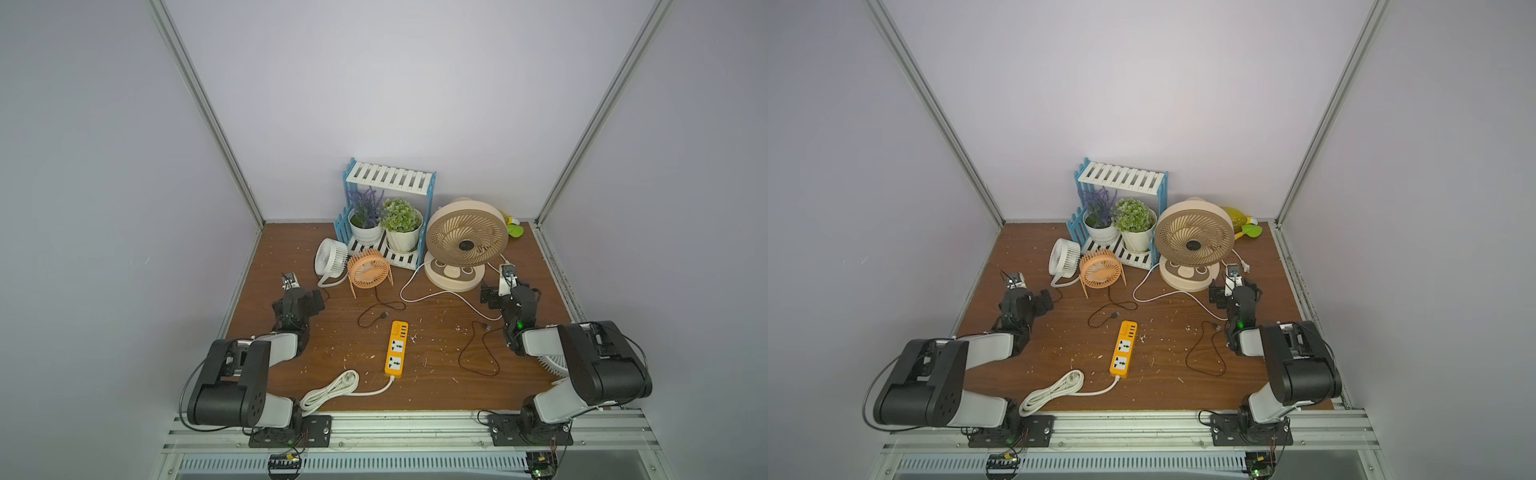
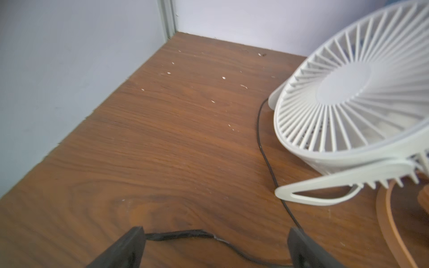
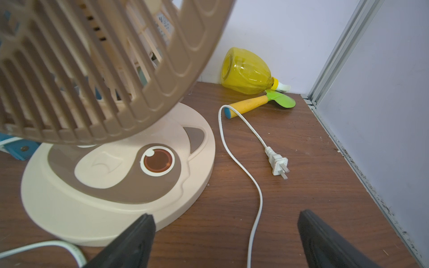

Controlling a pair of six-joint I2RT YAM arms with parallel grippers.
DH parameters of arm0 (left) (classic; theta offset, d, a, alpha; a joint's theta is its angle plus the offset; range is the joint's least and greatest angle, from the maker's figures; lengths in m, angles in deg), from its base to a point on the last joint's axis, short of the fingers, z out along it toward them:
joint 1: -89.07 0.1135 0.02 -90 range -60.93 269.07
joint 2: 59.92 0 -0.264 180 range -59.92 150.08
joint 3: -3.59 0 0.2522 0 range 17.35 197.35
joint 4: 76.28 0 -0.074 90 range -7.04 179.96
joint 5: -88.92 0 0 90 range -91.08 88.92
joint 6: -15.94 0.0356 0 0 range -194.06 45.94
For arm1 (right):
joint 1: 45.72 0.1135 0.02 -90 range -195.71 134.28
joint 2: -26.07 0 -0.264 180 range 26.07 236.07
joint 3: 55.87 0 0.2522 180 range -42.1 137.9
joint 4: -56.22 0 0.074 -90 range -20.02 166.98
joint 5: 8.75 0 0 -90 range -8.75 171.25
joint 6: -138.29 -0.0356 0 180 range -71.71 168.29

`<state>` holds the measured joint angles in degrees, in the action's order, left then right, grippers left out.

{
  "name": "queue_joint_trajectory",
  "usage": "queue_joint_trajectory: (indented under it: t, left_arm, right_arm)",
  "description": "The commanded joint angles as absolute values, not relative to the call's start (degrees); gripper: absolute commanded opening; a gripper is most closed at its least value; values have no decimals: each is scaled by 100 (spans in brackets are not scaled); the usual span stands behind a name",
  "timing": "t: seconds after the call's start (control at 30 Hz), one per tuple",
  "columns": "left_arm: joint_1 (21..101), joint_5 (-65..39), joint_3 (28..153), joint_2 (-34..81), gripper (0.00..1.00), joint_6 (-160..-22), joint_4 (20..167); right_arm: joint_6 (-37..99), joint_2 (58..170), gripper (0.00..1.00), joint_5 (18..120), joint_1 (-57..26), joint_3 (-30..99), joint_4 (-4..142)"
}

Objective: Unplug the desk fan from the power strip
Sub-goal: Reset both arms

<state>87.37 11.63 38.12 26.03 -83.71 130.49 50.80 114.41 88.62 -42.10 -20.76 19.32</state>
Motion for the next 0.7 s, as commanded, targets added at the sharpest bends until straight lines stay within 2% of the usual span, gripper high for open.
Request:
queue_joint_trajectory:
  t: [0.0, 0.67]
  left_arm:
    - [8833, 255, 3799, 2905, 99, -7880, 14197]
    - [8680, 259, 3862, 2858, 99, -7655, 13970]
  right_arm:
    - [5041, 11414, 99, 8904, -4202, -1985, 1980]
    - [5031, 11449, 99, 8915, -4202, -1987, 1935]
